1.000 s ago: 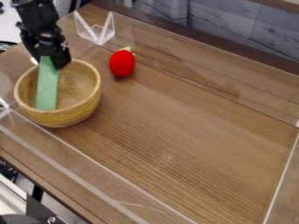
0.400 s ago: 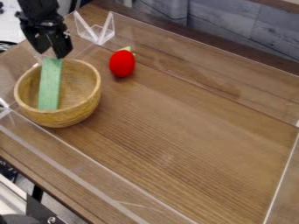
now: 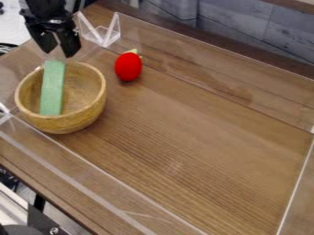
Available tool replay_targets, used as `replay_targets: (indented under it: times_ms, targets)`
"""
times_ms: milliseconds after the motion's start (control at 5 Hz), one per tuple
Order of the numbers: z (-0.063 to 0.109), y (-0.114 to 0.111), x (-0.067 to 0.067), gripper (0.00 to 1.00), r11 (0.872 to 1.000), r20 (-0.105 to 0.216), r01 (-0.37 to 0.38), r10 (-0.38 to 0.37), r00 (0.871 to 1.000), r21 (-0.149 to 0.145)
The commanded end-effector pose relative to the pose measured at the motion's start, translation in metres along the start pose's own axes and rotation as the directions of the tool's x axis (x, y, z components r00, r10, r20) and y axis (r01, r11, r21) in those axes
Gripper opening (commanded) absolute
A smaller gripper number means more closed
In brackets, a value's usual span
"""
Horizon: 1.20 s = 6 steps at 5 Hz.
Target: Put the green stick in the brown bowl
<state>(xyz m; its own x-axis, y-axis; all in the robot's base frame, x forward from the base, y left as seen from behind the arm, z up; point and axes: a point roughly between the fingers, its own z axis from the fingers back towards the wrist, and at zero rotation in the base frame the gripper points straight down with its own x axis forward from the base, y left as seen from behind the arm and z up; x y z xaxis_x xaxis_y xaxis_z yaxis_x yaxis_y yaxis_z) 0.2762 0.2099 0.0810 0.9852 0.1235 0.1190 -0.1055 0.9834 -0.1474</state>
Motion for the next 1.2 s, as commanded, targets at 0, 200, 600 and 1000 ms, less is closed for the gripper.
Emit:
replay_targets:
  times_ms: [0,200,600,1000]
  targets:
    - [0.009,0.002,0.004,0.00,0.999,0.043,-0.014,0.012,0.999,0.037]
    - [0.003,0.001,-0.004,0.00,0.998,0.040,-0.043,0.042,0.998,0.042]
    - [-0.013,0.004,-0.020,0.00,0.998,0.009,-0.021,0.021,1.000,0.051]
    - [-0.011,0.007,-0.031,1.00,0.992,-0.005,-0.104,0.105,0.994,0.067]
